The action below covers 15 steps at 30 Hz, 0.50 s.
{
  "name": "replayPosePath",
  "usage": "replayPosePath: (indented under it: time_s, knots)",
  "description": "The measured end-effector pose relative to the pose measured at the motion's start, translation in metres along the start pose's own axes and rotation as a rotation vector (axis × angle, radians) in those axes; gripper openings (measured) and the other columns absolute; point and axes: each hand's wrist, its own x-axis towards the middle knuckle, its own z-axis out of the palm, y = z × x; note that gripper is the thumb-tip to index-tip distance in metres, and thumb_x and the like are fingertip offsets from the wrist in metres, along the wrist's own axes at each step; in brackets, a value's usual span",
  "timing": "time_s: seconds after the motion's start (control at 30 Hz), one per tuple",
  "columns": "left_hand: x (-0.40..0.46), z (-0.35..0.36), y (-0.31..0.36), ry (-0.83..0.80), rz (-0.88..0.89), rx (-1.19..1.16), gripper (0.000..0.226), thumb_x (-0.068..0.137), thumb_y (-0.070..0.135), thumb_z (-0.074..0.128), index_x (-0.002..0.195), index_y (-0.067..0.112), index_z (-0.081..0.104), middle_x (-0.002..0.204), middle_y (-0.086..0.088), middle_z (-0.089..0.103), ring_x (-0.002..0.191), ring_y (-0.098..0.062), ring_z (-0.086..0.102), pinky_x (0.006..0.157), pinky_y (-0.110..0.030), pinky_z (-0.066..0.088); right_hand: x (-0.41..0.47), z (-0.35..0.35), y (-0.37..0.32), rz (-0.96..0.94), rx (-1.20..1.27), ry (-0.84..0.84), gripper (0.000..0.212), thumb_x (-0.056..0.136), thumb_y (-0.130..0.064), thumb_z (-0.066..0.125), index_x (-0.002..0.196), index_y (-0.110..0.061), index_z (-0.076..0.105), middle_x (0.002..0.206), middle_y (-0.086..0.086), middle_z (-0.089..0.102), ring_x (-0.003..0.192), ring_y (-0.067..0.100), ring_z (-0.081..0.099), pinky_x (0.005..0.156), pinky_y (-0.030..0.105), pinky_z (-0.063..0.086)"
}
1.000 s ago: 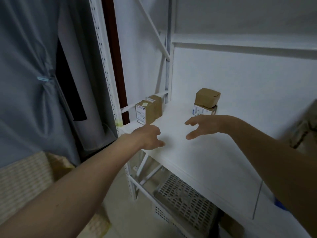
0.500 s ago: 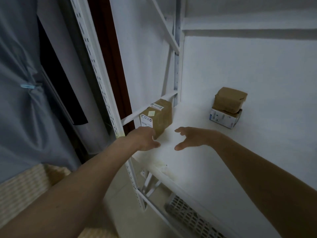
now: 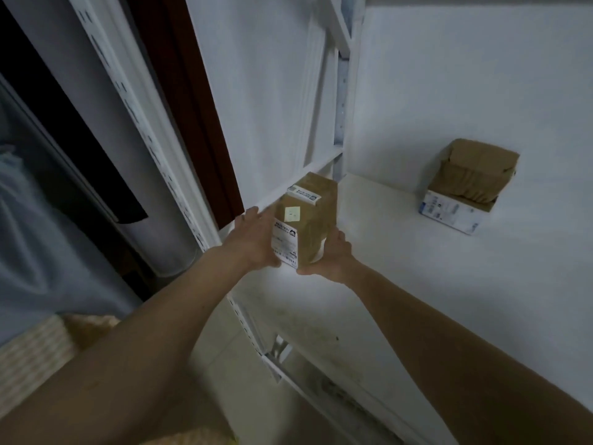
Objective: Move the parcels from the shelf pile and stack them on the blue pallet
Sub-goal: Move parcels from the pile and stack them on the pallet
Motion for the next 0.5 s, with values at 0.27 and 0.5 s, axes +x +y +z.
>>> replayPosePath:
  time_s: [0.27, 0.5]
  knots:
    - [0.042, -0.002, -0.021, -0.128, 0.191, 0.086, 0.124, 0.062, 0.026, 0.087, 0.152, 0.030, 0.002, 0.157, -0.003, 0.011, 0.142, -0.032, 0.006, 0.111, -0.046, 0.023, 0.029, 0.040, -0.008, 0.120, 0.161, 0.194, 0.112, 0.059, -0.034, 0.087, 0.140, -0.013, 0.013, 0.134, 0.007, 0.025, 0.129, 0.027, 0.025, 0.105, 0.040, 0.035]
    - [0.050, -0.007, -0.033, -0.197, 0.342, 0.109, 0.116, 0.065, 0.032, 0.085, 0.151, 0.027, 0.007, 0.151, -0.010, 0.018, 0.138, -0.031, 0.011, 0.109, -0.042, 0.025, 0.030, 0.047, -0.005, 0.147, 0.238, 0.295, 0.089, 0.062, -0.020, 0.085, 0.129, -0.010, 0.028, 0.124, 0.008, 0.037, 0.116, 0.026, 0.038, 0.091, 0.044, 0.049]
